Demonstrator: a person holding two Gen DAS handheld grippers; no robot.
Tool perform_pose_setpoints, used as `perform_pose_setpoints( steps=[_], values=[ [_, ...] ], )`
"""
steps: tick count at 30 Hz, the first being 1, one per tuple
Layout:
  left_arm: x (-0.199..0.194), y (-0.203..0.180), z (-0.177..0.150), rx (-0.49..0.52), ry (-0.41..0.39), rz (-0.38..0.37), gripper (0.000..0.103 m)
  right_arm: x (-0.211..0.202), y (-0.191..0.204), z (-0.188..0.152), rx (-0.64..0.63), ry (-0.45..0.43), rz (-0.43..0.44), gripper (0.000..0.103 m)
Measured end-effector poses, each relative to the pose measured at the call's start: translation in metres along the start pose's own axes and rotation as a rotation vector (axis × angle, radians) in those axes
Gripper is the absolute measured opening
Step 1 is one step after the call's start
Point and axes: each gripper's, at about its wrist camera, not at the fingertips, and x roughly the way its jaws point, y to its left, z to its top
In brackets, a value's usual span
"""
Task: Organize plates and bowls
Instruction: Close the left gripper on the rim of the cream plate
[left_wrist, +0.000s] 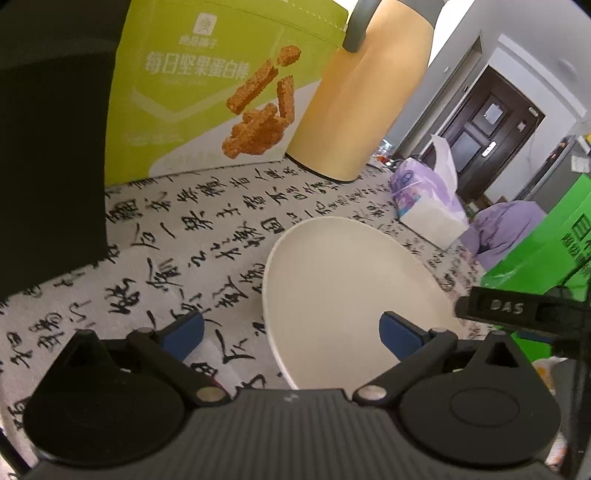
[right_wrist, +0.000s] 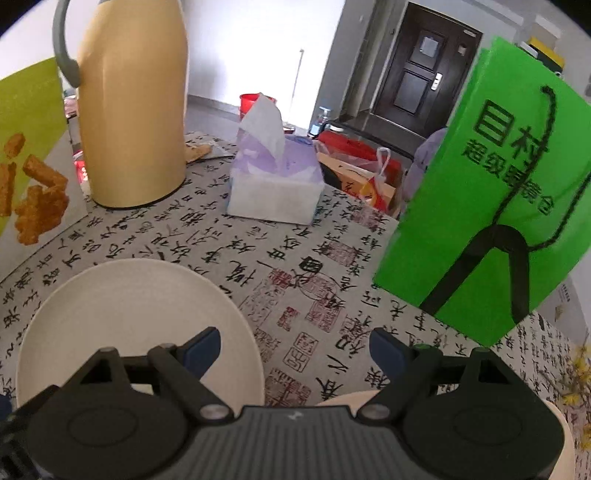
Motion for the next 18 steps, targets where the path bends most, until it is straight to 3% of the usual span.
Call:
perform_pose_setpoints(
  steps=[10, 14, 18],
  values=[
    [-0.0003, 0.0031, 0.0024, -0.014, 0.01, -0.019, 0.09, 0.0054, 0.0037, 0.0017, 0.006, 0.019, 0.06, 0.087],
    [0.001, 0.0019, 0.0012, -0.004, 0.012, -0.044, 0.079, 0.0075, 0.0007, 0.0011, 0.019, 0.023, 0.075, 0.086],
    [0.0016, 0.0003, 0.0005, 0.009, 0.005, -0.036, 0.073, 0.0073, 0.0019, 0.0007, 0.008, 0.022, 0.077, 0.077]
  ],
)
